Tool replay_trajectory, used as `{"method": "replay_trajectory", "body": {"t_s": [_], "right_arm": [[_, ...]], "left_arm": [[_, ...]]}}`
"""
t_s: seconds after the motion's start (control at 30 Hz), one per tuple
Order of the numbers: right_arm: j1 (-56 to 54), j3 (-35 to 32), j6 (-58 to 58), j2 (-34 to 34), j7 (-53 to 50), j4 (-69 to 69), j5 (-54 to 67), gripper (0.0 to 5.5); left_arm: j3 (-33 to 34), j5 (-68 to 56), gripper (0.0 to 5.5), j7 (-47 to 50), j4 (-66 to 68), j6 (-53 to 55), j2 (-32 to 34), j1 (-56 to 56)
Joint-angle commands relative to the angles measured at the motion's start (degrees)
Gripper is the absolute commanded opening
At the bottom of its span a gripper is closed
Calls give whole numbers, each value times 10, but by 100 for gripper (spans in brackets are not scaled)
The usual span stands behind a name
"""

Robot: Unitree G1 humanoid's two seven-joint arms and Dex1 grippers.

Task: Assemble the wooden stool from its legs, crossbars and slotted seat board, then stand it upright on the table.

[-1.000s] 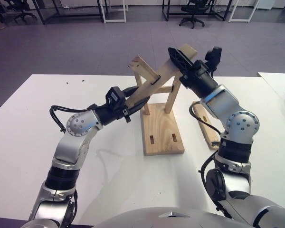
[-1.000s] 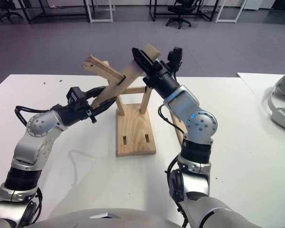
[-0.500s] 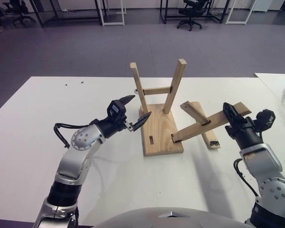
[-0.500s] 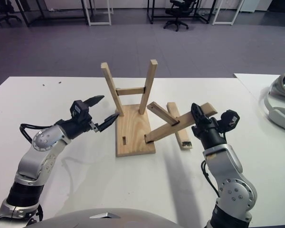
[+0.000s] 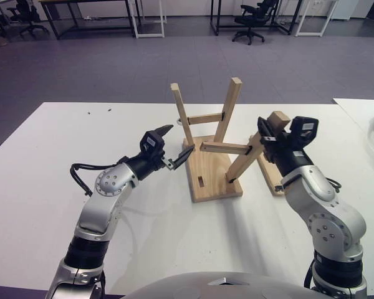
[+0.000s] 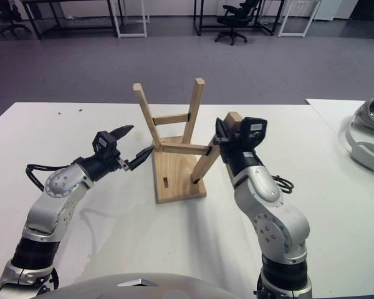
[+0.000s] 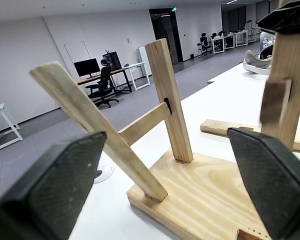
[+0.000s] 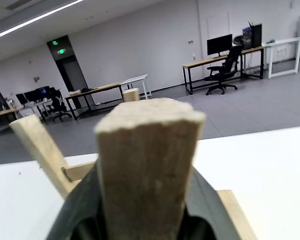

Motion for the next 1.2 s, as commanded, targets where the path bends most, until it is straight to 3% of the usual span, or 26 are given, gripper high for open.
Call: {"method": "replay_trajectory", "body": {"t_s": [0.03,0.17,0.3,0.6,0.83,0.9,1.03,1.1,1.2], "right_arm": [[78,63,99,-39,1,88,-68,105],[110,83,106,-51,20,68,-78,107],[145,62,92,-20,22,77,-68,107],[28,23,-59,14,98,13,-79,107],[5,-11,-99,25,139,6,-76,253],[-30,-59,-105,16,155,1,-39,278],[-121,-224,-121,-31,160,46,83,364],[-100,-220,-71,-75,154,120,33,401],[12,-134,13,-107,185,228,-34,407]], "left_arm": [[3,10,445,-1,-11,8,11,-6],[15,5,445,1,-18,17,20,4],[25,11,445,-3,-4,11,35,8],[42,24,445,14,25,-9,27,-9],[45,29,445,13,37,-22,22,-9],[48,28,445,12,41,-25,22,-11],[54,28,445,15,53,-34,20,-17],[54,29,445,17,61,-38,16,-21],[51,32,445,19,74,-47,10,-30]]}}
